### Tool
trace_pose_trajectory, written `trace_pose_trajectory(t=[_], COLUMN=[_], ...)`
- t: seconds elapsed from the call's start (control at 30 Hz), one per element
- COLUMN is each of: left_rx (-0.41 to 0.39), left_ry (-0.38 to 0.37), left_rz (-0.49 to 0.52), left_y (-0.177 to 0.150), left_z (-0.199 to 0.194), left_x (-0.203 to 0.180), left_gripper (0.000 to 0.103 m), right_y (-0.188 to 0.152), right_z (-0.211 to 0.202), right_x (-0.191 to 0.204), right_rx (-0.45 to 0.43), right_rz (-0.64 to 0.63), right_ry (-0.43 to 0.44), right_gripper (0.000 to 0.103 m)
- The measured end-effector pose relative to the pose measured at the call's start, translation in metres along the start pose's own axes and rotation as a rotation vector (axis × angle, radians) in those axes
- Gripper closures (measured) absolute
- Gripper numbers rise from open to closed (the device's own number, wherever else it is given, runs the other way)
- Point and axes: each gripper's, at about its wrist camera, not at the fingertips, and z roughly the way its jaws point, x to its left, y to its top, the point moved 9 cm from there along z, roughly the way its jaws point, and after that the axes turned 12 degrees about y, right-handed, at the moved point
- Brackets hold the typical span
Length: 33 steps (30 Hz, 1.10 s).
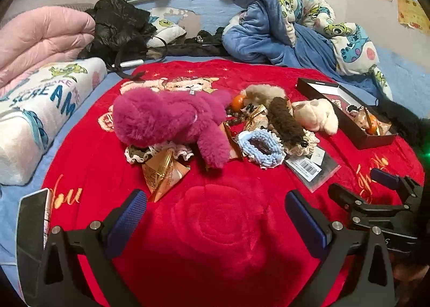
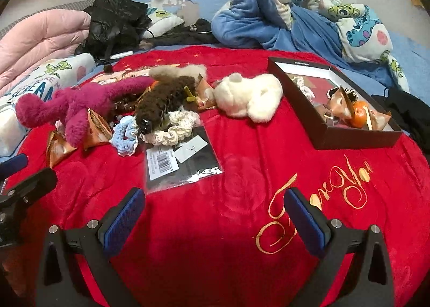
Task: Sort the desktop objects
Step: 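Move both grippers toward the pile, left toward the pink plush bear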
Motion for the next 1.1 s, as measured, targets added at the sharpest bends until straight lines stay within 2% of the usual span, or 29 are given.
trace_pose_trajectory(t=[0.27,0.67,0.87,1.1], left_rx=[0.009,0.035,0.027,0.059], left_ry=[0.008,0.016,0.029,0.022], left_rz=[0.023,0.010,0.034,0.078], left_y=[-0.002,-0.005,-0.003,0.001], left_z=[0.003,0.013,0.016,0.025], left_x=[-0.001,0.003,0.003,0.001], left_gripper=[0.000,0.000,0.000,0.000], right_y=[-0.004,0.000,0.007,0.025], right_z=[0.005,0.001,-0.004,0.002], right_x=[-0.004,-0.001,0.009,0.020], right_rx=[0.028,0.005,-0.028,-0.056], right_rz=[0.025,0.006,0.017,0.051], right_ry=[0.001,-0.010,0.055,0.108], right_gripper=[0.000,0.000,0.000,0.000])
